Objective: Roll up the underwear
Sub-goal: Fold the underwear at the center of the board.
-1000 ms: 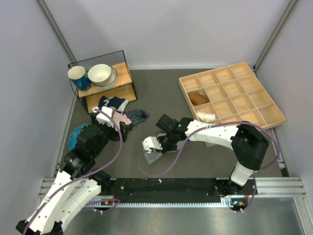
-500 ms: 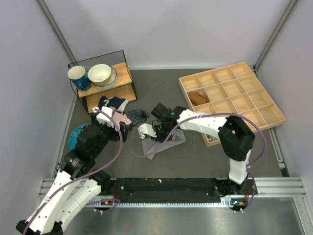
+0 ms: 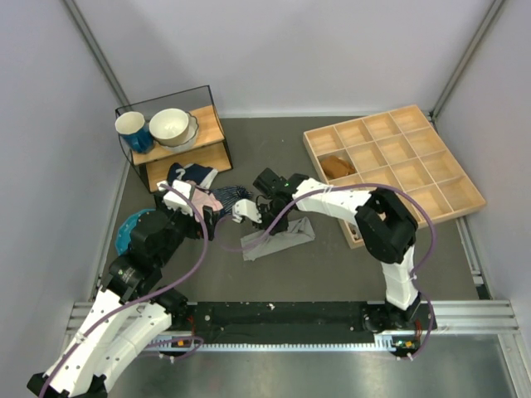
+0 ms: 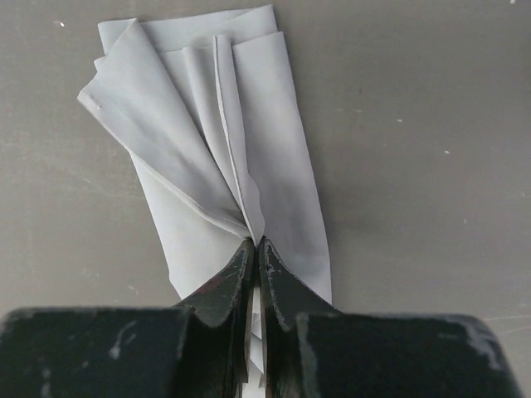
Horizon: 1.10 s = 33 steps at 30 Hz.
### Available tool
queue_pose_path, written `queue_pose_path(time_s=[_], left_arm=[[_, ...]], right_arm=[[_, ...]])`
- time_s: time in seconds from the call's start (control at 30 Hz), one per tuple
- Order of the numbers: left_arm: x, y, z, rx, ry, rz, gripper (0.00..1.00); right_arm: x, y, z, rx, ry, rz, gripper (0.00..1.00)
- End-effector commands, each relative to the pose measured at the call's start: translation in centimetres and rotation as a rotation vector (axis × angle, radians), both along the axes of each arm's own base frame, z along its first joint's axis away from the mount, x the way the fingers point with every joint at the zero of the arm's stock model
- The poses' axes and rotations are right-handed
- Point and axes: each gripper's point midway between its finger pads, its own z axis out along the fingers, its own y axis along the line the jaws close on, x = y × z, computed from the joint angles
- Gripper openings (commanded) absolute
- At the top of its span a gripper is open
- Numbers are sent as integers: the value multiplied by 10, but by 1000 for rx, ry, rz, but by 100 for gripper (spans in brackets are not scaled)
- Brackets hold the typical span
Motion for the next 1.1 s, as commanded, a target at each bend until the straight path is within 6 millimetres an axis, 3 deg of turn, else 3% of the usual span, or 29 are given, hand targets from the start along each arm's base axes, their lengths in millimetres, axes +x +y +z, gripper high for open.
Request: queue_pose_path(time_s=[0.0, 0.1, 0.2, 0.23, 0.33, 0.47, 0.6, 0.77, 0.97, 1.07], left_arm=[[5, -5, 7, -13, -33, -18, 99], [5, -6, 7, -13, -32, -18, 99], [5, -5, 8, -14, -35, -18, 99], [6, -5, 7, -12, -32, -13, 99], [6, 1, 9, -11, -39, 19, 99], [4, 13, 17, -25, -73, 79, 99], [3, 24, 24, -39, -108, 127, 98], [0, 37, 31, -54, -143, 190, 98], [-6, 60, 39, -86, -191, 304, 98], [-8, 66, 42, -96, -209, 329, 98]], right_arm=[[17, 9, 15, 39, -11, -65, 5], [22, 8, 14, 30, -14, -94, 8], [27, 9, 15, 36, -7, -123, 18], [27, 10, 16, 40, -1, -127, 27], [27, 10, 17, 47, 10, -137, 35], [26, 9, 21, 56, 10, -140, 36], [31, 15, 38, 95, -14, -159, 36], [11, 33, 60, 203, 69, -89, 36], [-16, 42, 43, 188, 111, 16, 42], [-17, 48, 35, 171, 104, 29, 43]])
